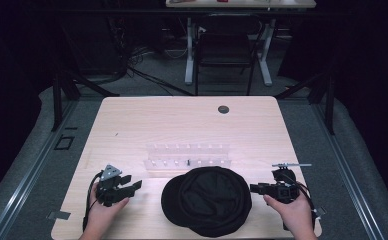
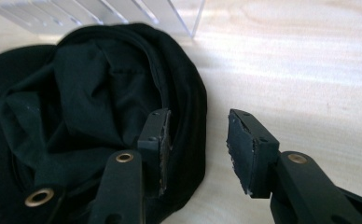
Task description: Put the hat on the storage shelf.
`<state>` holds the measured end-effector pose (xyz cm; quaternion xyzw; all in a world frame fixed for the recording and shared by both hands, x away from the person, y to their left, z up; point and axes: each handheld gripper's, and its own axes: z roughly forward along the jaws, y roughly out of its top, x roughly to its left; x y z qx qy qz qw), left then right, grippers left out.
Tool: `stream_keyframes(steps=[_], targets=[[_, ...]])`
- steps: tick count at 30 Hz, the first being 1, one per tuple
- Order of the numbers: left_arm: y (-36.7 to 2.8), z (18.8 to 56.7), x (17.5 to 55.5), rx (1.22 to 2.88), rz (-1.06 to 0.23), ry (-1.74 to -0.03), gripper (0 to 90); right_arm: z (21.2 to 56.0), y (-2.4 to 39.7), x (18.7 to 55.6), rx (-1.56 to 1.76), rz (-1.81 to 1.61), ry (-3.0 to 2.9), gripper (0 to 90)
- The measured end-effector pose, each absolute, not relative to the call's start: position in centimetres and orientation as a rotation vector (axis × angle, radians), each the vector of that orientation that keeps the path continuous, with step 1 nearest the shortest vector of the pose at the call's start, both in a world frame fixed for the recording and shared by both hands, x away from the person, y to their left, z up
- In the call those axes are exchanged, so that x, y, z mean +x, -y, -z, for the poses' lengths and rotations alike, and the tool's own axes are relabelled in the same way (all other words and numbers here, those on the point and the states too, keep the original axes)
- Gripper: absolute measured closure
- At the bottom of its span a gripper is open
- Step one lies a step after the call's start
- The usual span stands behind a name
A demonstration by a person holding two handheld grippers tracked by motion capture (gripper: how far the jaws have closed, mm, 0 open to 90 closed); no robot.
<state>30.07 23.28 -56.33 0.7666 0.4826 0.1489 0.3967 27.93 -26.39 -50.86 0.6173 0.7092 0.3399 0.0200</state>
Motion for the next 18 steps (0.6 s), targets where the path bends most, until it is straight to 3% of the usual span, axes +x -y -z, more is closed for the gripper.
stream_keyframes(steps=[18], targets=[[-23.1, 56.4, 30.0, 1.968, -0.372, -1.201, 47.9, 51.0, 24.7, 31.1, 1.978, -0.787, -2.457, 64.5]])
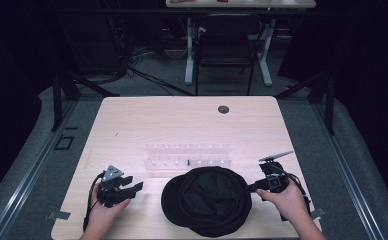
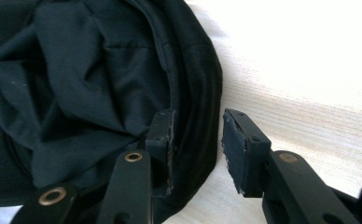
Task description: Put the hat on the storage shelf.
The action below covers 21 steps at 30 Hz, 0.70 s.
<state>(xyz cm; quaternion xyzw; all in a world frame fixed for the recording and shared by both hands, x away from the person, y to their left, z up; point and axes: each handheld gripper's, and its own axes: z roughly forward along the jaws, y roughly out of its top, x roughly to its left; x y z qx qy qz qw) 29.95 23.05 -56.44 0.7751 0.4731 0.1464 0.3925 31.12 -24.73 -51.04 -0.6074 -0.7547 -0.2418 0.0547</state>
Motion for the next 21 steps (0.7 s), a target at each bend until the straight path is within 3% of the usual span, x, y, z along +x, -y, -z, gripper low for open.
stream_keyframes(steps=[11, 16, 21], targets=[[-23.0, 56.5, 30.0, 1.965, -0.365, -1.206, 48.0, 51.5, 24.9, 32.4, -1.831, 0.688, 2.247, 70.4], [-22.9, 56.6, 30.0, 1.969, -0.367, -1.201, 48.0, 51.9, 24.8, 33.0, -1.813, 0.672, 2.234, 78.3], [-22.9, 56.6, 30.0, 1.965, -0.362, -1.208, 47.9, 52.2, 24.7, 33.4, -1.801, 0.688, 2.219, 78.3]])
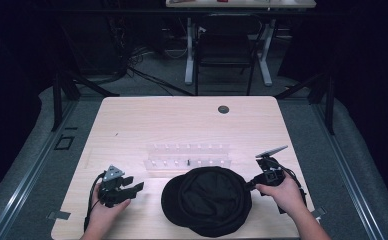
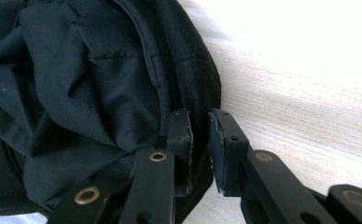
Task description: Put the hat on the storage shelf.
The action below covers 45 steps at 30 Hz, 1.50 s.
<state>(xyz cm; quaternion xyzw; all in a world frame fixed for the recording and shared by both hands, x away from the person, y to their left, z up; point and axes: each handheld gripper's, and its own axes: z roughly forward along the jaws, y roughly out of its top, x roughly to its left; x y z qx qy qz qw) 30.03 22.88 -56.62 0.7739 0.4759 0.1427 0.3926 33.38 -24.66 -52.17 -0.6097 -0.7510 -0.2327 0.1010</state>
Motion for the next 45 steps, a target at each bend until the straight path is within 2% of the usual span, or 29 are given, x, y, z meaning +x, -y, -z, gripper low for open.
stream_keyframes(steps=[12, 27, 45], targets=[[-22.7, 56.7, 30.0, 1.976, -0.366, -1.203, 48.3, 53.3, 24.2, 34.2, -1.732, 0.57, 2.218, 76.6], [-22.7, 56.7, 30.0, 1.978, -0.369, -1.201, 48.3, 53.3, 23.6, 34.6, -1.686, 0.462, 2.221, 84.8], [-22.8, 56.7, 30.1, 1.981, -0.368, -1.207, 48.4, 52.8, 23.6, 34.4, -1.679, 0.478, 2.237, 85.3]])
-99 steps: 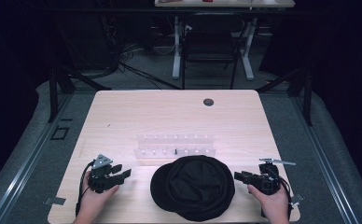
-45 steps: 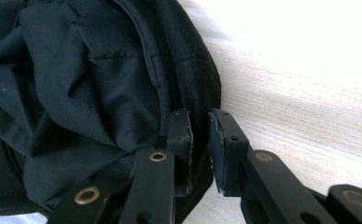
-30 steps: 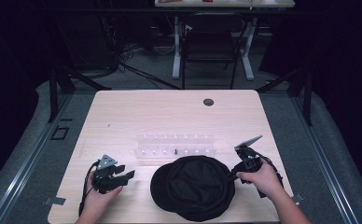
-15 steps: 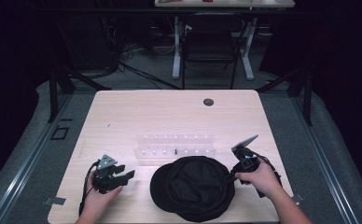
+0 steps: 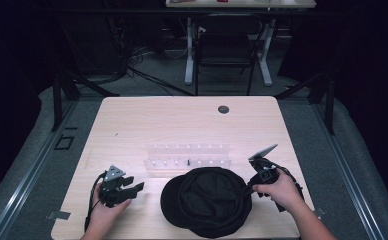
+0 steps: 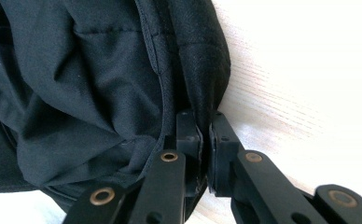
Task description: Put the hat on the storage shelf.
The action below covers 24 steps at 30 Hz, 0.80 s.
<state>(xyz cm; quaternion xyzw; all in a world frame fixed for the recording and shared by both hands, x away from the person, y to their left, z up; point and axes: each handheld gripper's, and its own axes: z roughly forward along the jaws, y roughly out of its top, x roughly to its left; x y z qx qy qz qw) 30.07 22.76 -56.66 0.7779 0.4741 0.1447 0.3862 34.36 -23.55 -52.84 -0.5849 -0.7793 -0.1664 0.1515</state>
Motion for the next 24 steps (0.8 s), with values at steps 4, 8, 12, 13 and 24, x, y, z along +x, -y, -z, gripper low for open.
stream_keyframes(steps=[4, 8, 12, 13, 24], targets=[[-22.8, 56.7, 30.1, 1.97, -0.372, -1.209, 48.6, 52.8, 23.5, 34.3, -1.672, 0.474, 2.229, 86.7], [-22.8, 56.7, 30.1, 1.971, -0.369, -1.211, 48.6, 52.7, 23.6, 34.2, -1.666, 0.487, 2.217, 87.2], [-22.8, 56.7, 30.1, 1.967, -0.362, -1.209, 48.5, 52.3, 23.9, 34.1, -1.66, 0.518, 2.173, 87.9], [-22.8, 56.7, 30.1, 1.967, -0.362, -1.209, 48.5, 52.3, 24.0, 34.1, -1.646, 0.526, 2.18, 88.0], [-22.8, 56.7, 30.1, 1.966, -0.361, -1.212, 48.5, 49.9, 24.6, 33.4, -1.62, 0.686, 2.049, 88.1]])
